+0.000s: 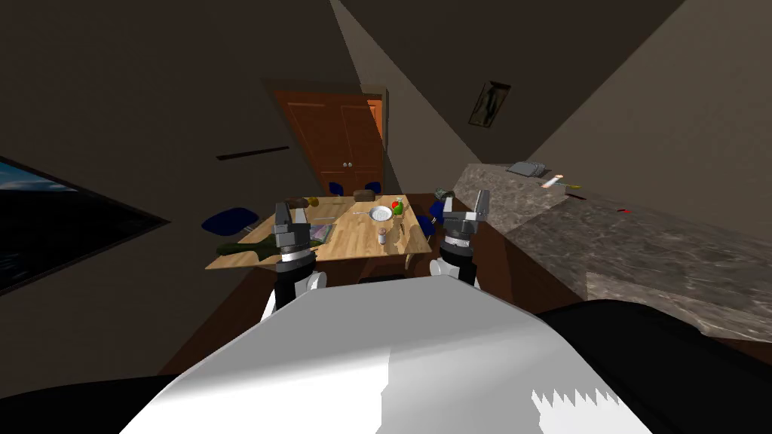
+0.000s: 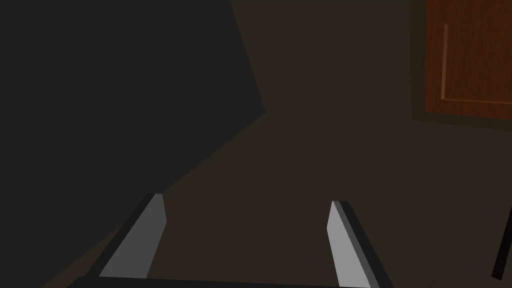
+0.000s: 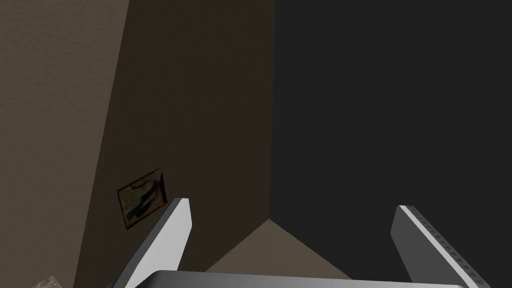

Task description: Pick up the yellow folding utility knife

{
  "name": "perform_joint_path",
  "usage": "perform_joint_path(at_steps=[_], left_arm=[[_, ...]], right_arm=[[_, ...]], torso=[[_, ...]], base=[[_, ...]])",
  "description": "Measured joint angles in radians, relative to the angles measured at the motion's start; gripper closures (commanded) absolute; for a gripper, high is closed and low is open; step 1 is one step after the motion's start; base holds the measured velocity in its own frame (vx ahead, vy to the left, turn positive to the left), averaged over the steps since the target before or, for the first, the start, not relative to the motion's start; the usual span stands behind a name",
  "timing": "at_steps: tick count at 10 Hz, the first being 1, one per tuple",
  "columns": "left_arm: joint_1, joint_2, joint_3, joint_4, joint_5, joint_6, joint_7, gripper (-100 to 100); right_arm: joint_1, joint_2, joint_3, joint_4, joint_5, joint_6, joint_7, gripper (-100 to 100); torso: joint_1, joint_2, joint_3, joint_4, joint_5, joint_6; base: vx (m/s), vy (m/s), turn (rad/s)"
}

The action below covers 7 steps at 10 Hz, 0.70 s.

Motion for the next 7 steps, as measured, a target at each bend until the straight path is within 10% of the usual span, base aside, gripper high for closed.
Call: perform_joint_path(at_steps=[7], left_arm=[[0.000, 0.000, 0.000, 0.000, 0.000, 0.000, 0.000, 0]], right_arm=[[0.072, -0.202, 0.002, 0.112, 0.018, 0.043, -0.096, -100]], torso=[[-0.004, 0.007, 0.004, 0.002, -0.001, -0.001]], base=[[-0.110, -0.059, 0.236]])
